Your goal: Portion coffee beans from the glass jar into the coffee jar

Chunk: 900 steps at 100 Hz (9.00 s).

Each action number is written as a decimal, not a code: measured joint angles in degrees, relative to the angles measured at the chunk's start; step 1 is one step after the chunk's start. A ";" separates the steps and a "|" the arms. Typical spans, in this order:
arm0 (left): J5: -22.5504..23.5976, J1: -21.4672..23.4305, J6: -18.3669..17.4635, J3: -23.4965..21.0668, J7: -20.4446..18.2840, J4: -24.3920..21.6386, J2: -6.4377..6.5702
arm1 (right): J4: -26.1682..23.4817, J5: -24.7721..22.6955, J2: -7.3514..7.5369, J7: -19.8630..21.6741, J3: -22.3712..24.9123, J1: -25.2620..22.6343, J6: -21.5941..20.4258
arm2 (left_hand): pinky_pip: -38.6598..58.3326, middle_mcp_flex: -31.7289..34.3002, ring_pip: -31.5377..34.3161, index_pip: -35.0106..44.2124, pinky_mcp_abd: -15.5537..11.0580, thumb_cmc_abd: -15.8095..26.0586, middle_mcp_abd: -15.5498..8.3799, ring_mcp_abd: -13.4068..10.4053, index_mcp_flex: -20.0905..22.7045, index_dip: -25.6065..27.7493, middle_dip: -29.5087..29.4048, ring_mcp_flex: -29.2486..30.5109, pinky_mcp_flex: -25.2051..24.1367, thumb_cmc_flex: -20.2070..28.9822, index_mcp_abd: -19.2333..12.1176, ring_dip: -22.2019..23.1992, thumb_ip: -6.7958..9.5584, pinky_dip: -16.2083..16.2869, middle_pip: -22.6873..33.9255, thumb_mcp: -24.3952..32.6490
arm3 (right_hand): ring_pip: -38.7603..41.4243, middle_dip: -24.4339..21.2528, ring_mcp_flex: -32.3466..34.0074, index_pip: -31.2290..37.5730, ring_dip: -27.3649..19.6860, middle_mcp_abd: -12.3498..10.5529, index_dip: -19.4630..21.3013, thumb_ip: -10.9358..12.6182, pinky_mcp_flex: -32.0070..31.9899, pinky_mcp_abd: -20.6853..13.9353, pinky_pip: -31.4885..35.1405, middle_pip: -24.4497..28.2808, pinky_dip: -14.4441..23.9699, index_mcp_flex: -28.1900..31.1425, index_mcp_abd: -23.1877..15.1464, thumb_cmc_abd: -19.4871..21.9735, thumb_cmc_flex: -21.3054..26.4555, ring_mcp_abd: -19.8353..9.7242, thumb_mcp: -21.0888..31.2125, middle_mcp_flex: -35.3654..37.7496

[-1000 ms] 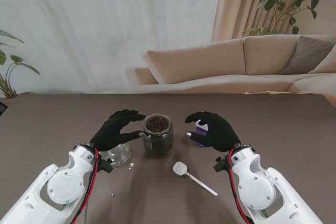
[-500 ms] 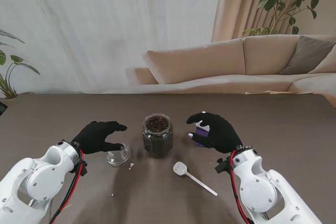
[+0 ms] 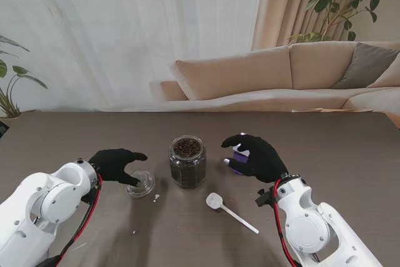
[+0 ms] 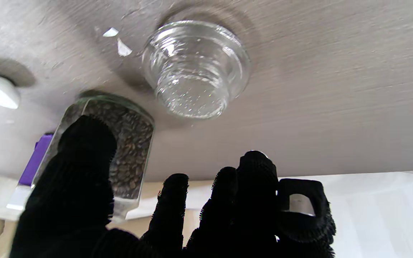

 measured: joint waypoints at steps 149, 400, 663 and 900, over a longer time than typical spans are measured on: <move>3.39 -8.66 8.37 13.89 3.71 12.27 0.33 | 0.28 3.11 -0.11 1.07 -0.34 0.03 0.09 | 6.48 5.06 10.93 7.78 -3.59 -7.79 2.35 -8.25 -4.11 15.10 21.38 15.42 12.57 -2.71 -2.20 -2.46 -0.68 -16.32 11.53 19.24 | 0.18 0.10 0.00 -0.55 0.59 0.05 0.00 0.00 0.00 0.04 0.00 -0.06 0.00 0.65 -0.57 0.00 0.01 0.57 0.00 0.00; -10.42 -7.20 6.25 11.55 16.33 16.91 -2.79 | 1.28 6.32 -0.24 2.19 -1.53 0.24 -0.01 | 7.56 32.21 13.04 30.43 -1.99 -23.00 8.43 -8.56 10.33 12.22 41.69 32.72 24.72 4.81 5.48 -8.70 -9.78 -29.50 14.47 15.30 | 0.44 0.10 0.00 -0.61 0.59 0.42 0.00 0.00 0.00 0.08 0.00 -0.06 0.83 2.92 0.87 0.07 0.02 0.68 -0.01 0.00; -21.31 -36.02 5.24 33.50 6.97 19.10 -4.03 | 2.72 7.45 -0.71 1.35 -0.64 1.51 1.54 | 7.68 32.32 13.34 30.44 -1.90 -23.58 8.43 -8.44 10.69 12.09 42.54 32.75 24.72 4.82 5.49 -9.20 -9.78 -29.32 14.46 15.65 | 0.52 0.10 0.00 -0.61 0.59 0.71 0.00 0.00 0.00 0.10 0.00 -0.05 0.83 2.94 2.22 0.12 0.02 0.69 -0.01 0.00; -12.44 -32.79 3.89 30.52 4.41 13.45 -2.75 | 2.96 7.69 -0.76 1.13 -0.85 1.65 1.35 | 5.60 12.55 -4.39 4.91 -1.92 -4.55 2.78 -2.56 15.55 0.61 12.99 14.92 6.46 -2.85 2.30 -7.63 -3.59 -20.62 7.07 8.77 | 0.53 0.10 0.00 -0.61 0.59 0.76 0.00 0.00 0.00 0.14 0.00 -0.06 0.83 2.94 2.86 0.14 0.02 0.70 -0.01 0.00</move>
